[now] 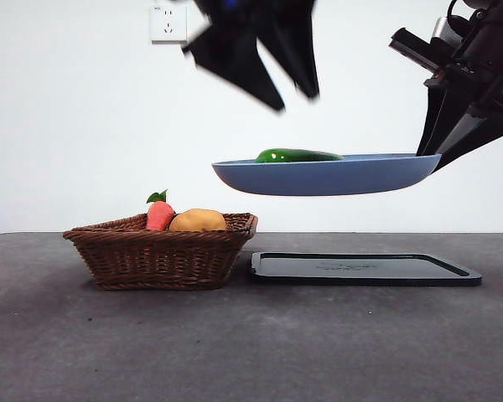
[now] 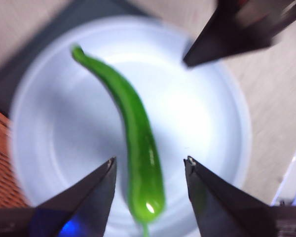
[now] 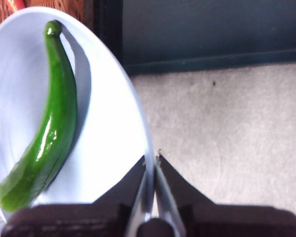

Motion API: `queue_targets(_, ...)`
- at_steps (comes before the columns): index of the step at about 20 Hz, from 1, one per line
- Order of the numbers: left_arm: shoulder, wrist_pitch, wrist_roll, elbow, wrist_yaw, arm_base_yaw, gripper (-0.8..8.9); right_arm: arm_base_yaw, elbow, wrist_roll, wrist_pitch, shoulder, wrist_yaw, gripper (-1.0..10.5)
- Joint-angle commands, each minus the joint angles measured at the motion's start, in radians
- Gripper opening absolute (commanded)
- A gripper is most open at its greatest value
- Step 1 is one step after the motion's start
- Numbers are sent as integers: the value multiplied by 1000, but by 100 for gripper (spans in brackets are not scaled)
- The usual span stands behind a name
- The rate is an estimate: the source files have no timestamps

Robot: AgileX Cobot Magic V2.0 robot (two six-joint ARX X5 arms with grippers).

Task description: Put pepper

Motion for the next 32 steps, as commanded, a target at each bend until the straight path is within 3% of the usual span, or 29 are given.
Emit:
queue_targets(1, -55, -9, 12, 15, 5, -6, 248, -20, 14, 31, 35, 24, -5, 5)
queue_targets(5, -205, -20, 11, 15, 4, -3, 248, -84, 21, 51, 92, 60, -5, 5)
queue_targets(14, -435, -95, -8, 15, -6, -2, 247, -191, 173, 47, 171, 357, -9, 5)
queue_targets(20, -474, -101, -35, 15, -5, -3, 247, -194, 195, 48, 279, 500, -12, 5)
queue_targets(28, -475, -109, -81, 15, 9, -4, 247, -200, 195, 15, 300, 515, 51, 5)
queue_targets(32, -475, -122, -83, 15, 8, -4, 247, -200, 195, 13, 293, 515, 40, 43)
